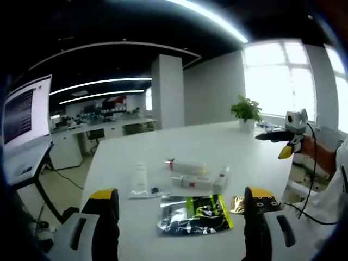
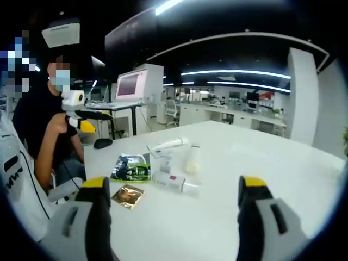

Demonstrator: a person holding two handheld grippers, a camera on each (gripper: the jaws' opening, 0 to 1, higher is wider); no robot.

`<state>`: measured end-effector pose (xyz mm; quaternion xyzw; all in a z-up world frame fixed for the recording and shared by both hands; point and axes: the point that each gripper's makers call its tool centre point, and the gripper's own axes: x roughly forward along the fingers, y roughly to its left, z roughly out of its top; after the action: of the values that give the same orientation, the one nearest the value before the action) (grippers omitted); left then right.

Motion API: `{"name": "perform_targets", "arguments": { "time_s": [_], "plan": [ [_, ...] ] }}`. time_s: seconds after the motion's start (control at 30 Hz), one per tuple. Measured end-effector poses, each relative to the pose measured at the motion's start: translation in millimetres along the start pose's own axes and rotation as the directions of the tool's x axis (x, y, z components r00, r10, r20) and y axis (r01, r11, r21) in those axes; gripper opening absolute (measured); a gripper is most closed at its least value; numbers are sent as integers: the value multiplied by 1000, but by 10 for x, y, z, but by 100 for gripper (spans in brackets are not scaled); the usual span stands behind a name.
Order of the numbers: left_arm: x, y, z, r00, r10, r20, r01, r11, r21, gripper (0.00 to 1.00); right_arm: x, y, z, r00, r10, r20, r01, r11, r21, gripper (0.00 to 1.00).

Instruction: Arrange the skincare products in the storage area until every visible bottle or jar stands upright without overlapping.

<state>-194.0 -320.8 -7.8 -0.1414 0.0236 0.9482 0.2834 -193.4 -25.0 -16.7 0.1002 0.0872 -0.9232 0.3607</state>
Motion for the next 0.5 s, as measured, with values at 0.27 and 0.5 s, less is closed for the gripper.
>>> {"name": "perform_targets", "arguments": {
  "time_s": [0.27, 0.5],
  "plan": [
    [8, -26, -1, 1000, -2, -2, 2, 1000, 0, 99, 13, 0, -25, 1000, 1, -6, -1, 1000, 6, 99],
    [12, -59, 3, 1000, -12, -2, 12, 1000, 5, 99, 21, 2, -50, 1000, 6, -13, -6, 1000, 11, 99]
  ]
}}
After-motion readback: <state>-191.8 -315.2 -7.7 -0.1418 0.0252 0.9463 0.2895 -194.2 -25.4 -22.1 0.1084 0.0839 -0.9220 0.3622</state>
